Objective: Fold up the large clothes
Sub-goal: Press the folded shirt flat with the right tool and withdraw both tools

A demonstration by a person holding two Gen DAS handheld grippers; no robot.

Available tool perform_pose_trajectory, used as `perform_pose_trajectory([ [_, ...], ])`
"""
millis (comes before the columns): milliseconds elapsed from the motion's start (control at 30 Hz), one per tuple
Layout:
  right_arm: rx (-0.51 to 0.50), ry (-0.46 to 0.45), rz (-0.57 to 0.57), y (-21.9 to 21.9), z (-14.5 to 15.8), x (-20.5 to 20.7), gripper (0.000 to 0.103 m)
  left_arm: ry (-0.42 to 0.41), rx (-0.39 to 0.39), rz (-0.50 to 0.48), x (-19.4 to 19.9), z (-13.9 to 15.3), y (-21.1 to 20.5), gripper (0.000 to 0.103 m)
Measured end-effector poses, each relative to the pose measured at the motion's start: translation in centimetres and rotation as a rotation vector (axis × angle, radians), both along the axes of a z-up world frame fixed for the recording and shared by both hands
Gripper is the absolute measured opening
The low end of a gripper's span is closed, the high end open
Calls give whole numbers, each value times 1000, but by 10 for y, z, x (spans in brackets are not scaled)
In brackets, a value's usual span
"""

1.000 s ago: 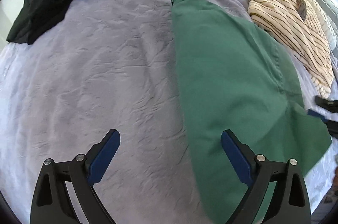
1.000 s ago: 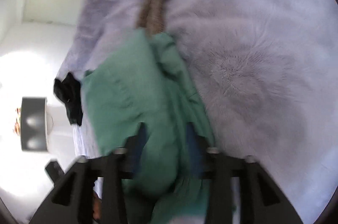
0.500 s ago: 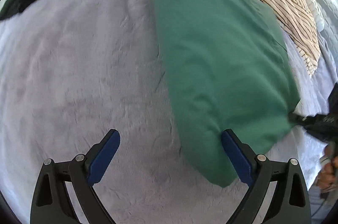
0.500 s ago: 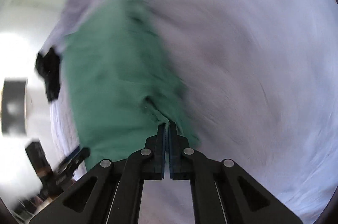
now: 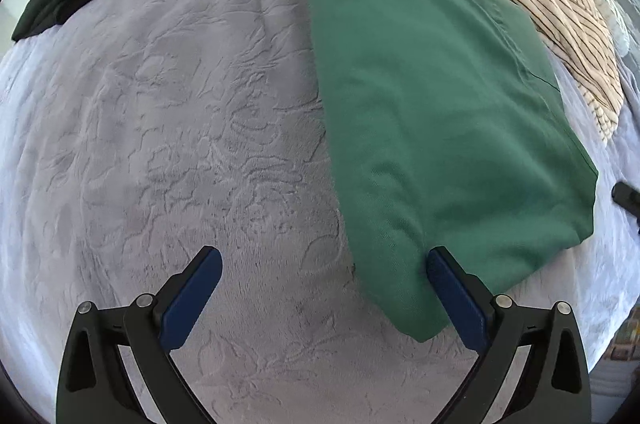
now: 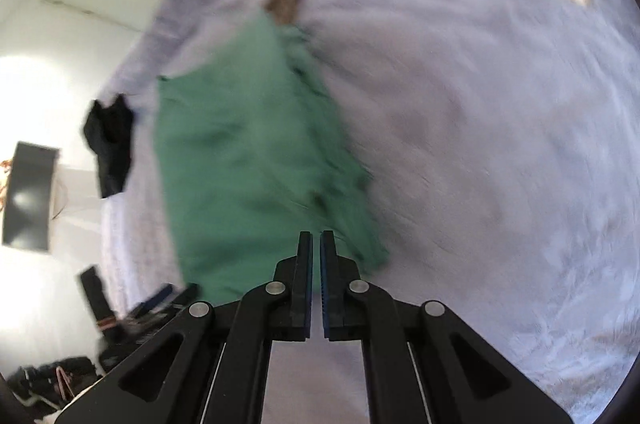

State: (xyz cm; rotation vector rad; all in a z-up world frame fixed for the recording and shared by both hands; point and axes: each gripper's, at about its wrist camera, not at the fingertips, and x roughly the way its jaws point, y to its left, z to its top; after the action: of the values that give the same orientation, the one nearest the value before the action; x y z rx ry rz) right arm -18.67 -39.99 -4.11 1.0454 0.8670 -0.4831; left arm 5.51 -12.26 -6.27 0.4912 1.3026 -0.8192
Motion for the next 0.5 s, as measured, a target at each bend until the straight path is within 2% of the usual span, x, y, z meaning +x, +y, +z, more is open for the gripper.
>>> perform_pose_trajectory([
  [67, -29, -4, 38, 0, 4, 18, 4, -15, 8, -4, -4, 1, 1, 103],
  [133, -53, 43, 62, -2, -3, 36, 4, -17, 15, -5, -4, 2, 1, 103],
  [200, -57, 137, 50, -9, -26, 45, 3, 1, 18, 1, -4, 2, 1, 103],
  [233, -28, 176, 37, -14, -44, 47, 0, 15, 19, 6, -3, 2, 1, 103],
  [300, 32, 175, 20, -20, -63, 44, 0, 32, 33, 14, -5, 3, 0, 103],
  [500, 4, 218, 63, -14, -64, 45, 0, 33, 76, 17, -7, 12, -3, 103],
])
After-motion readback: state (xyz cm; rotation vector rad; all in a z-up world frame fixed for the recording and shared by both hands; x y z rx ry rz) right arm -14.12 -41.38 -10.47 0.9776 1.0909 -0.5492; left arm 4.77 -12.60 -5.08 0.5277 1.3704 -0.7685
